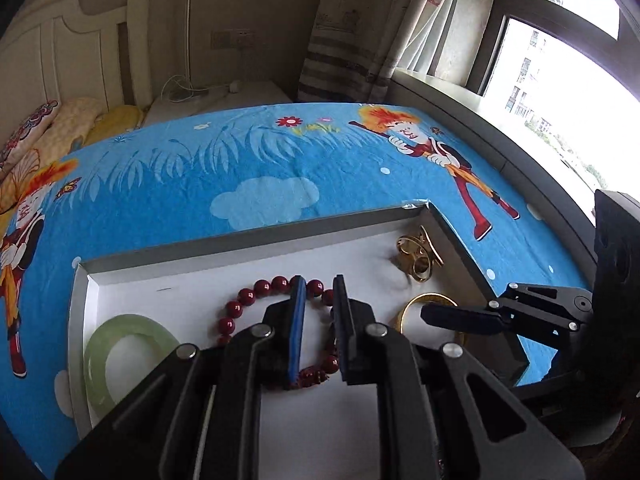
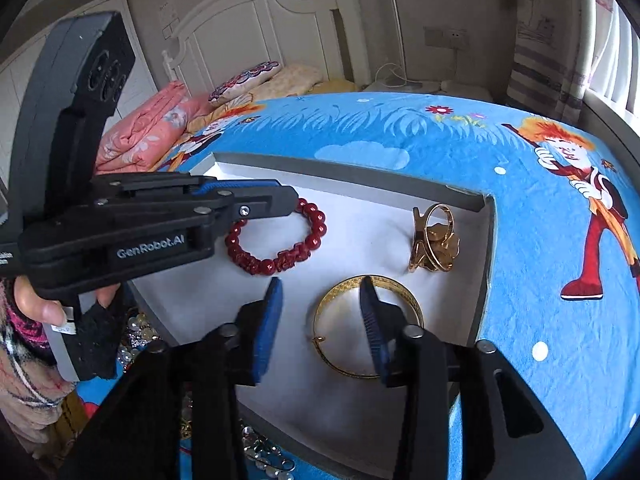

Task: Organize jewelry
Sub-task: 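Carry the red bracelet into the tray with left gripper while right gripper releases the gold bangle there, then withdraw both grippers from the tray toward the remaining necklaces, then grasp the beaded pendant necklace with left gripper while right gripper grasps the red-tasseled necklace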

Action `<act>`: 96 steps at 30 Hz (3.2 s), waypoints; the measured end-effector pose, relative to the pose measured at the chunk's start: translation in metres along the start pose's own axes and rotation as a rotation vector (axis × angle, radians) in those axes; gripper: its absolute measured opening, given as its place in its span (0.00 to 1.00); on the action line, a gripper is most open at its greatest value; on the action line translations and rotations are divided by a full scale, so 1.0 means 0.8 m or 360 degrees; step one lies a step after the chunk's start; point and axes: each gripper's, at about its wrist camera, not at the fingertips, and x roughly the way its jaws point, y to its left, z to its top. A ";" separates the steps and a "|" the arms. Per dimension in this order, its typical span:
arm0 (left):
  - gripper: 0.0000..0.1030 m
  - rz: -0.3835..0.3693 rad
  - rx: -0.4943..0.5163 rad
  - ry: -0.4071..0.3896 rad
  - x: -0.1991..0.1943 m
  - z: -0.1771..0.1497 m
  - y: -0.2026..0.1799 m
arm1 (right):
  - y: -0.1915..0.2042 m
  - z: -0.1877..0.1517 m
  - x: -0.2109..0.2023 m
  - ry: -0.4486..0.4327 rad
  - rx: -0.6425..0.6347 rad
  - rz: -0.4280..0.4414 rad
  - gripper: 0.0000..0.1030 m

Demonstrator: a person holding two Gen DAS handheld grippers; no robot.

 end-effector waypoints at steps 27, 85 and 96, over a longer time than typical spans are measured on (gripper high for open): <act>0.98 0.0589 -0.0126 -0.0348 -0.139 -0.116 0.084 | -0.035 -0.014 -0.058 -0.0369 0.0244 0.0110 0.62; 0.98 0.0506 -0.0237 -0.0255 -0.156 -0.158 0.101 | 0.157 -0.085 -0.037 -0.0114 -0.0440 -0.0007 0.07; 0.48 0.0375 -0.0108 -0.0030 -0.128 -0.178 0.070 | 0.132 -0.079 -0.056 -0.0201 -0.0337 0.0004 0.07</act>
